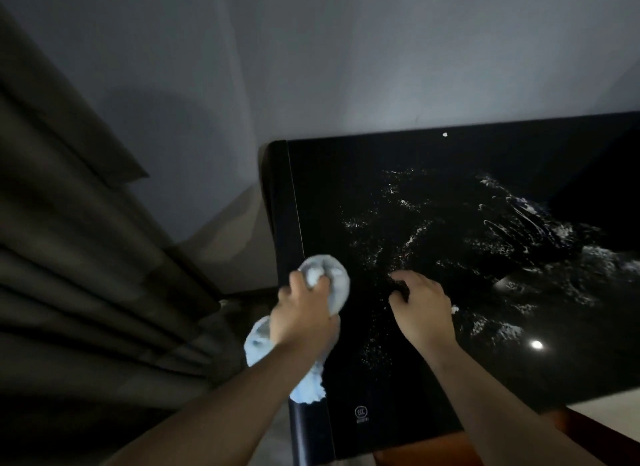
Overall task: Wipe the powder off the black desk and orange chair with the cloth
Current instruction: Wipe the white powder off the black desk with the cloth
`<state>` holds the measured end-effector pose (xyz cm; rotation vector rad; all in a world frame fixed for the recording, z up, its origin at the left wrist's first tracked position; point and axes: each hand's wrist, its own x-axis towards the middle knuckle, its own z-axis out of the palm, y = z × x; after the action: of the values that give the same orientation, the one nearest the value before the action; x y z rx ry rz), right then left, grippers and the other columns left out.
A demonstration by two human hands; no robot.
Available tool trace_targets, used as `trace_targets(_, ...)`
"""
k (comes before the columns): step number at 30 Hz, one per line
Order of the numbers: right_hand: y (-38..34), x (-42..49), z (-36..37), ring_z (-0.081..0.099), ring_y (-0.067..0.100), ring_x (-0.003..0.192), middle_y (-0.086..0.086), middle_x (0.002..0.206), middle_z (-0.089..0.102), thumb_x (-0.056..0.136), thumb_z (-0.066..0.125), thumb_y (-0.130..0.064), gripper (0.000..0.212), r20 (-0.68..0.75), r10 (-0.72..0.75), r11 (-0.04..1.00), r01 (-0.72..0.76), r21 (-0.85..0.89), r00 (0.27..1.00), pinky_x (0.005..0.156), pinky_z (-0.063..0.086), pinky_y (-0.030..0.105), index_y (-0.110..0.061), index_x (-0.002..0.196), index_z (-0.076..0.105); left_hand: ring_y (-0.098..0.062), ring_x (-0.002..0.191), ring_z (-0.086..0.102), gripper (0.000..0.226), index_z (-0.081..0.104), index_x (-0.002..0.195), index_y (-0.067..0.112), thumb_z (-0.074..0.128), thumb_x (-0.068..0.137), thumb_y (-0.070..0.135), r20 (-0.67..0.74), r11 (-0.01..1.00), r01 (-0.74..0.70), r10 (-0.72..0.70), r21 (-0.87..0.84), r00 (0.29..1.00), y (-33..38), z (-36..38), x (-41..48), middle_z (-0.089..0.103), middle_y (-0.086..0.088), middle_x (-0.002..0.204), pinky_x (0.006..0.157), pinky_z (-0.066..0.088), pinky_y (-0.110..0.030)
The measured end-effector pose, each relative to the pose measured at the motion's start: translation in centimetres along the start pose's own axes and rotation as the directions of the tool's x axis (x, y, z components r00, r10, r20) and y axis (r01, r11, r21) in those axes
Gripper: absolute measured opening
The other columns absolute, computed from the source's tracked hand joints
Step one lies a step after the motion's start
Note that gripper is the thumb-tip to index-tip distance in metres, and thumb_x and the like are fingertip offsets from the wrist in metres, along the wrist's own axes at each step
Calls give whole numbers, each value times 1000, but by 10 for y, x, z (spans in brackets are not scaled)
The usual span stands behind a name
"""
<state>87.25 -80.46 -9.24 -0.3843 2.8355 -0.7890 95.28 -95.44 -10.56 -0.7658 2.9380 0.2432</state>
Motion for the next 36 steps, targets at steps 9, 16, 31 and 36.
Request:
trace_targets(9,13,-43,-3,44,19,124,-4,129,56,91,51,-18,34,-21,68,996,-69,-51,997,104,33,39,-22,124,56,-27,108,45,62,23,136,35,53,84,50,30,993,0,4,-120,1000,-23,-4,-26,26,-4,124,76,45,-35)
trace_targets(16,25,-64,-10,48,24,119,0,126,59,89,54,-17,33,14,38,993,-36,-110,999,97,36,36,-19,122,58,-29,109,41,59,26,135,28,54,83,32,133,979,-42,70,-202,989,33,10,-75,26,-8,129,76,44,-35)
trace_targets(31,115,-74,-76,53,17,92,-3,119,60,91,53,-18,30,174,-172,980,151,127,969,95,45,46,-22,121,58,-34,103,50,55,34,133,26,56,85,41,-45,835,476,-506,-277,861,90,21,-98,34,-11,120,77,45,-38)
trace_targets(36,118,-72,-73,55,24,108,0,121,60,88,54,-16,31,212,-184,982,171,79,960,95,43,37,-21,118,61,-31,102,50,53,36,129,26,55,83,43,13,867,306,-328,-394,945,156,23,-109,32,-6,118,73,42,-37)
